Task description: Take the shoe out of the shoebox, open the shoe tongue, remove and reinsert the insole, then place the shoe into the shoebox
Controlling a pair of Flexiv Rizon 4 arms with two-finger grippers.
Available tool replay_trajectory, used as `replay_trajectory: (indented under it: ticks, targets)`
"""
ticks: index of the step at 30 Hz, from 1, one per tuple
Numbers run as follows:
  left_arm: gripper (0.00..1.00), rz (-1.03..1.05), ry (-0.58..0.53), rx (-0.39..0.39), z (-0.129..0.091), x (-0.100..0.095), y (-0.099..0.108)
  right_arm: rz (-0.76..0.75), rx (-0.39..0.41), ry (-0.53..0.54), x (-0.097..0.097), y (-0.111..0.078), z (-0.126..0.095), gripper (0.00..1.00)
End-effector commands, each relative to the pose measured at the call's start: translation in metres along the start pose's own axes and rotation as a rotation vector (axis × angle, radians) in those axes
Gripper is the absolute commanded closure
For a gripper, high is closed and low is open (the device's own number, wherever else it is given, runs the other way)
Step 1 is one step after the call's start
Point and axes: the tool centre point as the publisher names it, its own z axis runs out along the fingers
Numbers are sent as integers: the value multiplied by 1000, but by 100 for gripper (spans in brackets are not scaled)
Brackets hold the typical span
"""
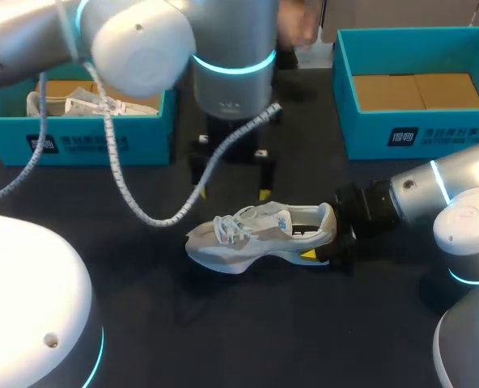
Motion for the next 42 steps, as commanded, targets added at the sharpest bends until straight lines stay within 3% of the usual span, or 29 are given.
replay_trajectory:
  ticks: [1, 10, 31, 42]
  targets:
    - [0, 28, -6, -17, 21, 21, -5, 0, 4, -1, 0, -2, 3, 100]
    - [0, 69, -5, 4, 49, 46, -11, 0, 4, -1, 0, -2, 3, 100]
    - [0, 95, -45, 17, 88, 88, -43, 0, 4, -1, 0, -2, 3, 100]
    - [0, 75, -87, -19, 112, 89, -44, 0, 4, -1, 0, -2, 3, 100]
